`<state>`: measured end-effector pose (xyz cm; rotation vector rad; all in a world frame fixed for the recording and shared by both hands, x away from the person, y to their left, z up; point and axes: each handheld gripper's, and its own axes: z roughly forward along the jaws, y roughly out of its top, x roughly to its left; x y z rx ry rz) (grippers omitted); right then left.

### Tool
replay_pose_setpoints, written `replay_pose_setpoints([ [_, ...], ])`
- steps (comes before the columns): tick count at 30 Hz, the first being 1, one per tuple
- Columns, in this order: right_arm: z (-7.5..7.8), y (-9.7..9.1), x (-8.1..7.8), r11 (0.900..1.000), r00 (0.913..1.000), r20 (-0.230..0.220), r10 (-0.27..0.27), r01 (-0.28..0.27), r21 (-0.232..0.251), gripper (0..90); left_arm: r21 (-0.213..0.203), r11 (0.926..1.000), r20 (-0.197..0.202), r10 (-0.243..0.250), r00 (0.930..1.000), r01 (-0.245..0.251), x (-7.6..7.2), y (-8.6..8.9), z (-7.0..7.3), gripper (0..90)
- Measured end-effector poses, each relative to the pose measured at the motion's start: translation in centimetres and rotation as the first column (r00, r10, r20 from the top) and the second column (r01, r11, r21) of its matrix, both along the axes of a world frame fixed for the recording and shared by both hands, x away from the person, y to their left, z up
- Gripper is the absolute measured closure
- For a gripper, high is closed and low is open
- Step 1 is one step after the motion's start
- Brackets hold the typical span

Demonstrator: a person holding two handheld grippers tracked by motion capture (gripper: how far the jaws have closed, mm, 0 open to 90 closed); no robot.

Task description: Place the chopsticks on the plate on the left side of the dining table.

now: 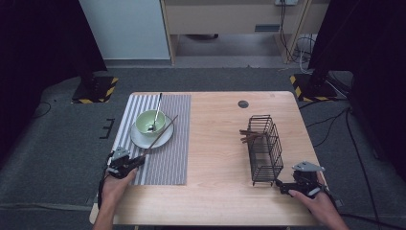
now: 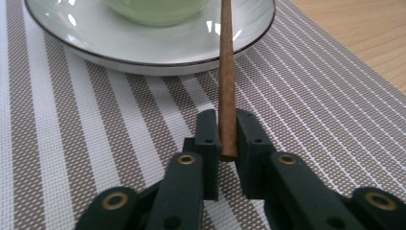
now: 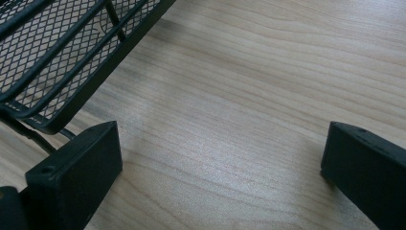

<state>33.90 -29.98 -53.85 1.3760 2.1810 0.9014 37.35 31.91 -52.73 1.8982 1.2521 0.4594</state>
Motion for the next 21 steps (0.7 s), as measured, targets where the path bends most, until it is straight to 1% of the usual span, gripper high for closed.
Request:
replay_pose_setpoints([
  [1,0.00,0.00,0.00,1.0000,1.0000,0.000,0.000,0.000,0.000,0.4,-0.007,1.0000,0.000,0.004,1.0000,-0.004,-0.01,0.15,0.02,76.3],
  [5,0.00,0.00,0.00,1.0000,1.0000,0.000,0.000,0.000,0.000,0.4,-0.030,0.9992,0.031,0.026,0.9992,-0.025,-0.16,0.39,0.29,68.2],
  [6,0.00,0.00,0.00,1.0000,1.0000,0.000,0.000,0.000,0.000,0.4,-0.030,0.9992,0.031,0.026,0.9992,-0.025,-0.16,0.39,0.29,66.2],
  [7,0.00,0.00,0.00,1.0000,1.0000,0.000,0.000,0.000,0.000,0.4,-0.031,0.9992,0.043,0.026,0.9987,-0.025,-0.24,0.33,0.31,64.2],
  [9,0.00,0.00,0.00,1.0000,1.0000,0.000,0.000,0.000,0.000,0.4,-0.030,0.9993,0.050,0.025,0.9984,-0.024,-0.28,0.29,0.33,62.7],
  [10,0.00,0.00,0.00,1.0000,1.0000,0.000,0.000,0.000,0.000,0.4,-0.029,0.9992,0.056,0.029,0.9980,-0.027,-0.32,0.25,0.36,60.3],
  [12,0.00,0.00,0.00,1.0000,1.0000,0.000,0.000,0.000,0.000,0.4,-0.027,0.9988,0.059,0.041,0.9974,-0.040,-0.34,0.22,0.42,51.7],
  [13,0.00,0.00,0.00,1.0000,1.0000,0.000,0.000,0.000,0.000,0.4,-0.028,0.9987,0.063,0.044,0.9970,-0.042,-0.38,0.21,0.44,48.8],
  [14,0.00,0.01,-0.01,1.0000,1.0000,0.000,-0.001,0.001,0.000,0.4,-0.028,0.9987,0.067,0.044,0.9968,-0.042,-0.43,0.19,0.48,48.3],
  [15,0.00,0.03,-0.04,1.0000,1.0000,-0.001,-0.002,0.002,0.001,0.4,-0.026,0.9987,0.070,0.045,0.9965,-0.044,-0.49,0.18,0.53,44.0],
  [16,0.00,0.03,-0.04,1.0000,1.0000,-0.001,-0.002,0.002,0.001,0.4,-0.029,0.9985,0.071,0.049,0.9963,-0.047,-0.54,0.16,0.58,44.0],
  [17,0.01,0.04,-0.05,1.0000,1.0000,-0.003,-0.003,0.003,0.003,0.4,-0.033,0.9981,0.070,0.054,0.9961,-0.052,-0.62,0.13,0.67,39.1],
  [21,0.01,0.04,-0.05,1.0000,1.0000,-0.003,-0.003,0.003,0.003,0.4,-0.035,0.9981,0.072,0.054,0.9960,-0.051,-0.77,0.02,0.70,34.9],
])
